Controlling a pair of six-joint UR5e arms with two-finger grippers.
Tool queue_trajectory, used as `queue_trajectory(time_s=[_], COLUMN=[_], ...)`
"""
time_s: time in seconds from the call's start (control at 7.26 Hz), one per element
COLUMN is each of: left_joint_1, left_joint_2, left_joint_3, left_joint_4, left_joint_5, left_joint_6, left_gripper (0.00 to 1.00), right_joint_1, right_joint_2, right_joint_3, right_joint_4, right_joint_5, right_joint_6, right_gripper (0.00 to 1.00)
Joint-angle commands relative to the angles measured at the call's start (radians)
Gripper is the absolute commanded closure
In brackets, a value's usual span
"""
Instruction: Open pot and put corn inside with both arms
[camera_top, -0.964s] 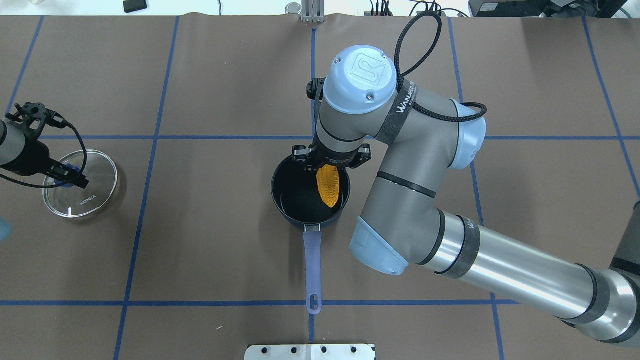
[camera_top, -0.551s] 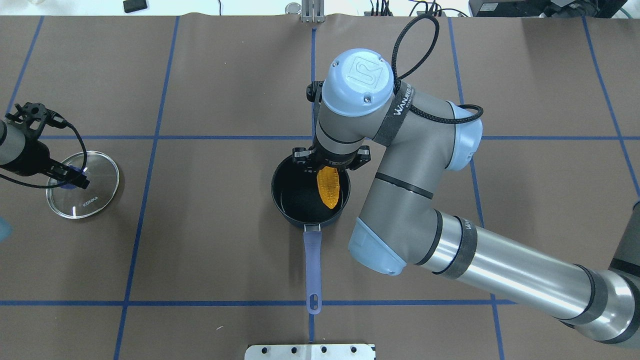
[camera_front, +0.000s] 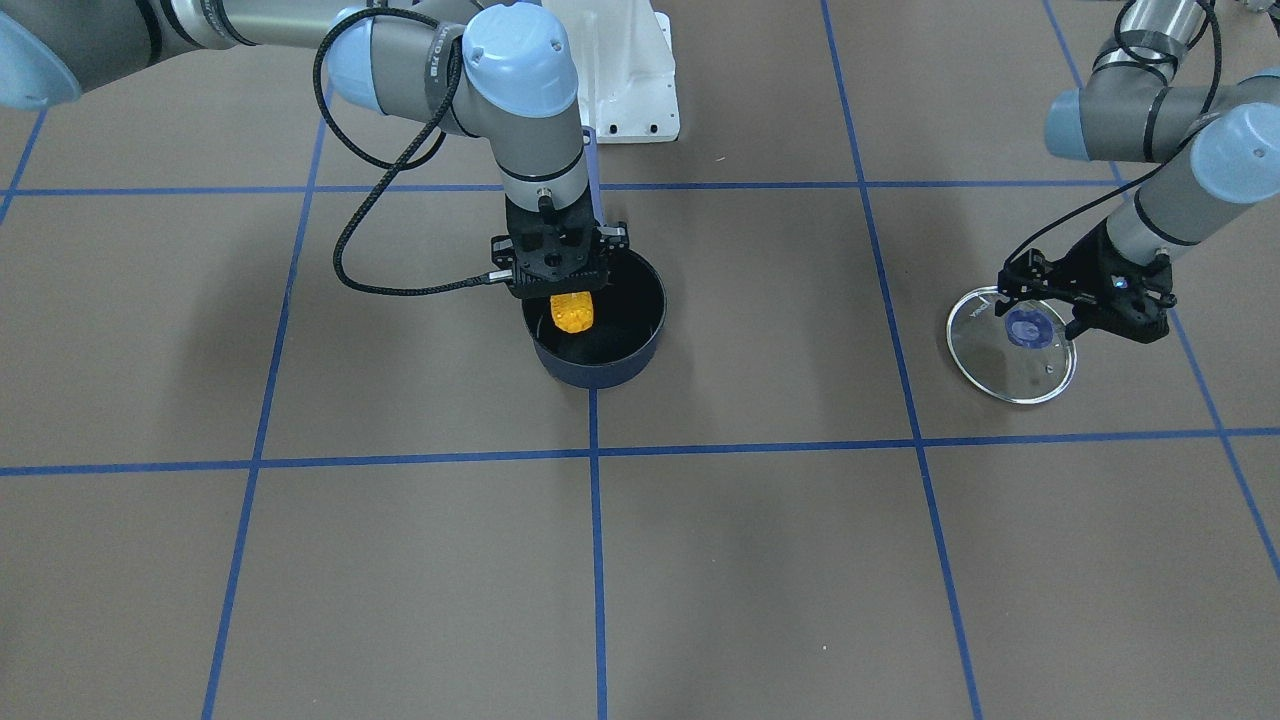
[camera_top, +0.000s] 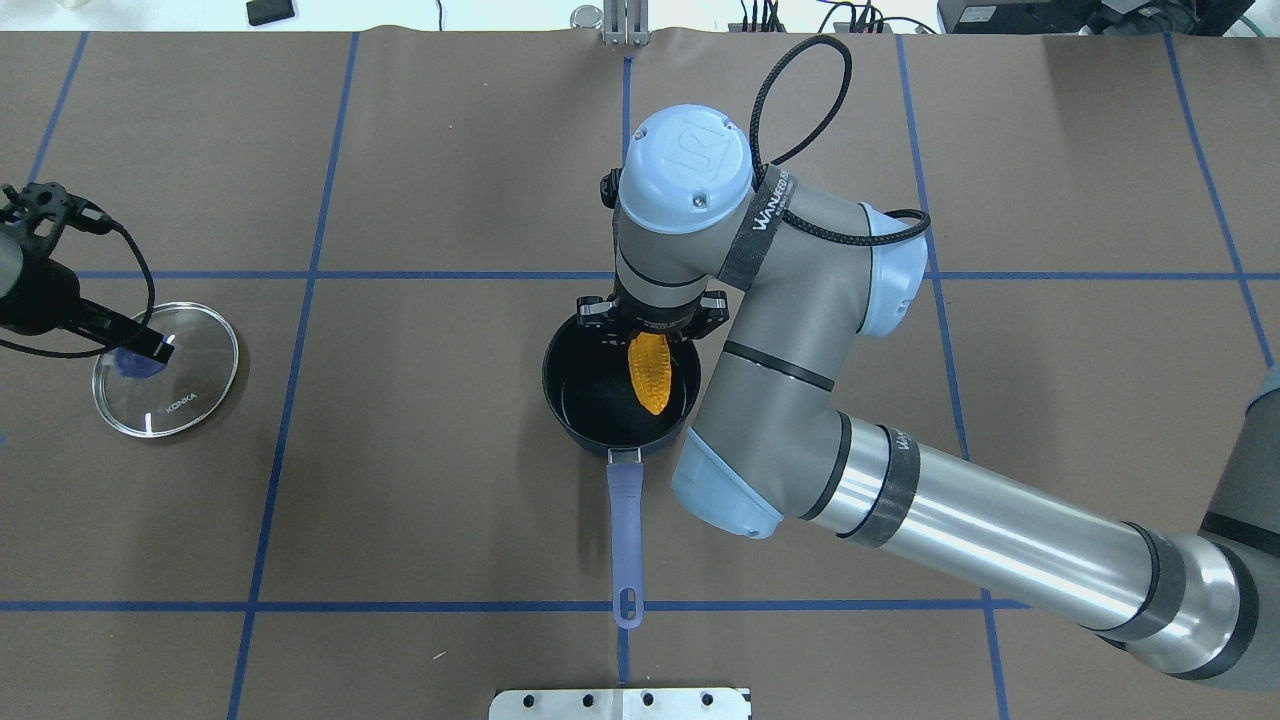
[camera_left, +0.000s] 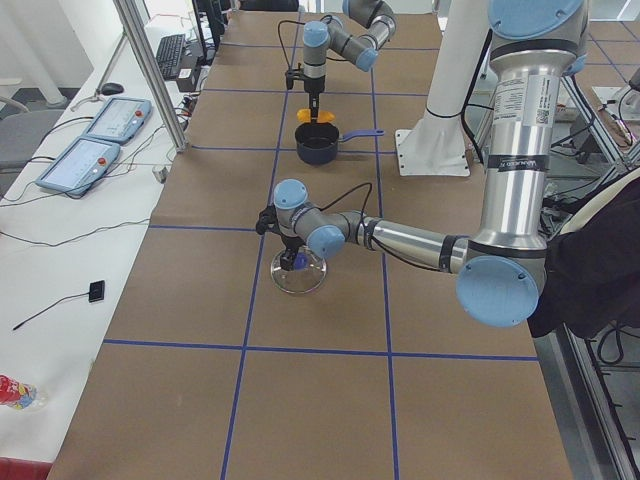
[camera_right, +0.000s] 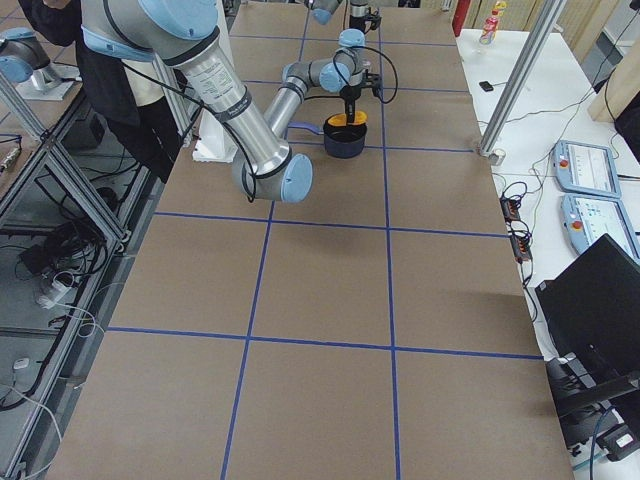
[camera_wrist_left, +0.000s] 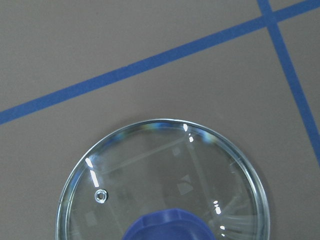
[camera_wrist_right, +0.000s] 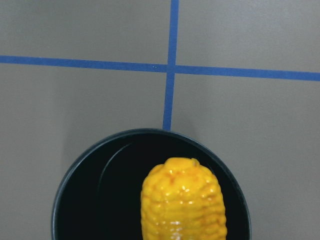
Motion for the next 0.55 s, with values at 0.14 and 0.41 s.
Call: queue_trajectory(time_s=[0.14,0.41], left_joint_1=[-0.044,-0.053], left_joint_2=[0.000,0.000], left_joint_3=[-0.025,-0.030], left_joint_4=[0.007,0.013], left_joint_5=[-0.068,-0.071], left_joint_6=[-0.001,-0.001], left_gripper=[0.02,0.02], right_joint_1=[-0.018,-0.045], right_joint_2=[0.018,0.015], right_joint_3=[-0.091,-0.095], right_joint_4=[0.071,0.075], right_joint_5=[-0.032,-0.052], right_joint_6=[-0.001,0.009], right_gripper=[0.80,0.77])
